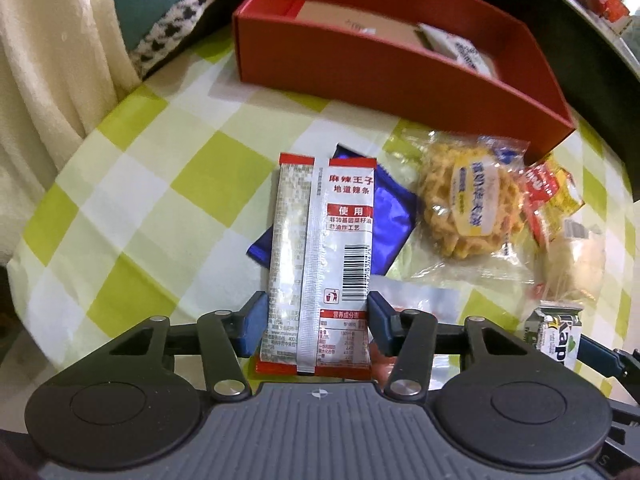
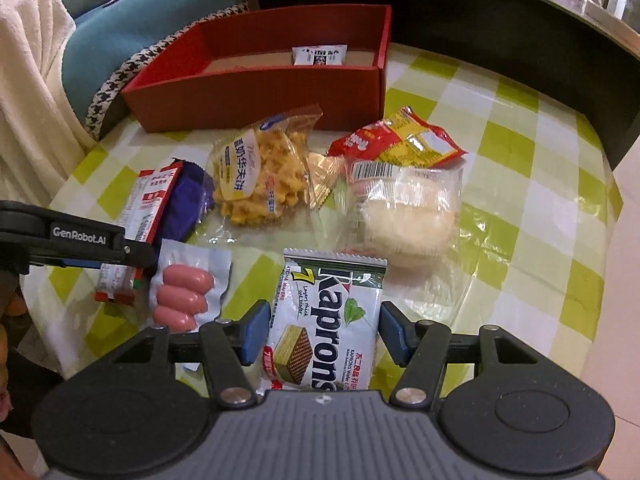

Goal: Organize snacks

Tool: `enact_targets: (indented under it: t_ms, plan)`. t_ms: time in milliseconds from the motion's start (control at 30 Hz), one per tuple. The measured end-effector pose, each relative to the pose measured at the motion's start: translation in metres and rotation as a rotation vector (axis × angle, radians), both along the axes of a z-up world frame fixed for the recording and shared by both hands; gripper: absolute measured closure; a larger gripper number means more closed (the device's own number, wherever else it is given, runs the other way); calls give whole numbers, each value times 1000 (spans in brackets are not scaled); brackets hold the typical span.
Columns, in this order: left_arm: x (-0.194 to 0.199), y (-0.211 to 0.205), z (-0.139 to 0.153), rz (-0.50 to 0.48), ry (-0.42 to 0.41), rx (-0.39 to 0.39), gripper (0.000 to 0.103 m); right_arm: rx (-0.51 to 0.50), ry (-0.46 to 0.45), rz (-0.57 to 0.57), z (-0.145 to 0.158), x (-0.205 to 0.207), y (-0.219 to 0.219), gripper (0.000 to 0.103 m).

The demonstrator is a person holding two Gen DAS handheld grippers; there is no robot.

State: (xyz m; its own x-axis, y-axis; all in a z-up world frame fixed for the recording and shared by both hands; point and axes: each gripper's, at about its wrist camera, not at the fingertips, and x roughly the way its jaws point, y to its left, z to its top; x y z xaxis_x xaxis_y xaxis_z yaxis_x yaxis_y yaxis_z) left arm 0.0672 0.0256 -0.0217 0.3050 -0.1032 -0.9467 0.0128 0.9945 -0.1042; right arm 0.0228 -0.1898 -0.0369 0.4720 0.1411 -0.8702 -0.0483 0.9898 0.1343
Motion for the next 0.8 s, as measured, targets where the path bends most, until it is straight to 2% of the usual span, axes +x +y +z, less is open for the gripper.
enact_targets:
  t_ms: [233, 700, 800]
  plan:
    - [-5, -10, 7, -33, -2, 0, 43, 13, 0, 14, 1, -2, 0, 42]
    - [-29, 1, 18, 18, 3, -56, 44, 38, -58, 41, 20, -14, 5, 42]
    - [-32, -2, 24, 7, -16, -52, 44, 46, -65, 27, 23, -14, 1, 42]
